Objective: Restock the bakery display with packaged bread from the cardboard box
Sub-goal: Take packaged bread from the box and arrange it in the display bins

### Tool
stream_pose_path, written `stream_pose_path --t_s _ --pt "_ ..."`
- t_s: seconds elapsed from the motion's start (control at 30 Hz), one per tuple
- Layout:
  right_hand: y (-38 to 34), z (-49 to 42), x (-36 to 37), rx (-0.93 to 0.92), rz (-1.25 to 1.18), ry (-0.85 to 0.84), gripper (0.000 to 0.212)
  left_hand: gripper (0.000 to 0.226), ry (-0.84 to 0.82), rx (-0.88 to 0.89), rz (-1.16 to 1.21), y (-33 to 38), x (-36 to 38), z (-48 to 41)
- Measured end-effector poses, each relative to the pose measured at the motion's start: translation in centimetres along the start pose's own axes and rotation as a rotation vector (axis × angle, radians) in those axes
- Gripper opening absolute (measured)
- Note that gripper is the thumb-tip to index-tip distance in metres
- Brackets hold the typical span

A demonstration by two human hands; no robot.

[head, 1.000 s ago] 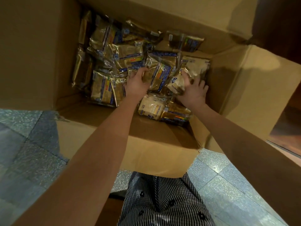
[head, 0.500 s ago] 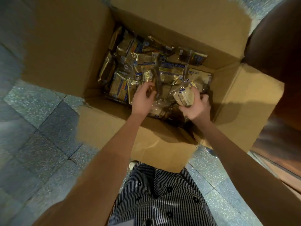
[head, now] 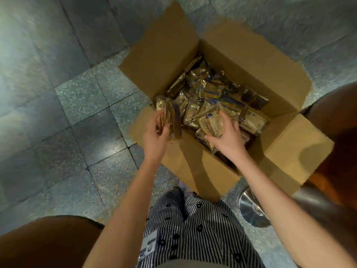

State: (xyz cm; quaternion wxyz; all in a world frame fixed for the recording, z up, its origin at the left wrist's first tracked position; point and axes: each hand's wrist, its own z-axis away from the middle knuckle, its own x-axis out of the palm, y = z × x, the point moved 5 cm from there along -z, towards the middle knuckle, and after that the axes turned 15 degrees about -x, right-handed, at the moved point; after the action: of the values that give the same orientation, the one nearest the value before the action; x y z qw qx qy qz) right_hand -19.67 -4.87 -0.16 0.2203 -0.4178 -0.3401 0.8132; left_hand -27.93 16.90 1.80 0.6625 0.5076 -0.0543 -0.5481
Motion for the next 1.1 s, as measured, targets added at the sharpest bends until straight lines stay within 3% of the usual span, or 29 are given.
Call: stream_pose_path --t_s 0.1,0.23,0.43,0.63,1.1 --pt "-4.0 0.3 1.3 -0.053 -0.032 -0.002 0.095 0.052 0.123 -0.069 0.121 -1.4 -4.4 2.4" --pt "-8.2 2.1 4.6 -0.145 -0.084 -0.025 0.096 0.032 0.291 -0.123 0.203 -4.2 -10.2 6.0" --pt "-12.6 9.8 12.0 -0.287 0.011 -0.255 0.094 0.027 0.499 -0.115 0.322 -10.1 -18.4 15.5" --pt "-14.8 21.5 19.2 -0.44 0.101 -0.466 0.092 0.026 0.735 -0.231 0.444 -19.5 -23.8 29.1" --pt "-19.4 46.2 35.8 -0.958 0.411 -0.94 0.093 0.024 1.364 -0.502 0.664 -38.4 -29.0 57.5"
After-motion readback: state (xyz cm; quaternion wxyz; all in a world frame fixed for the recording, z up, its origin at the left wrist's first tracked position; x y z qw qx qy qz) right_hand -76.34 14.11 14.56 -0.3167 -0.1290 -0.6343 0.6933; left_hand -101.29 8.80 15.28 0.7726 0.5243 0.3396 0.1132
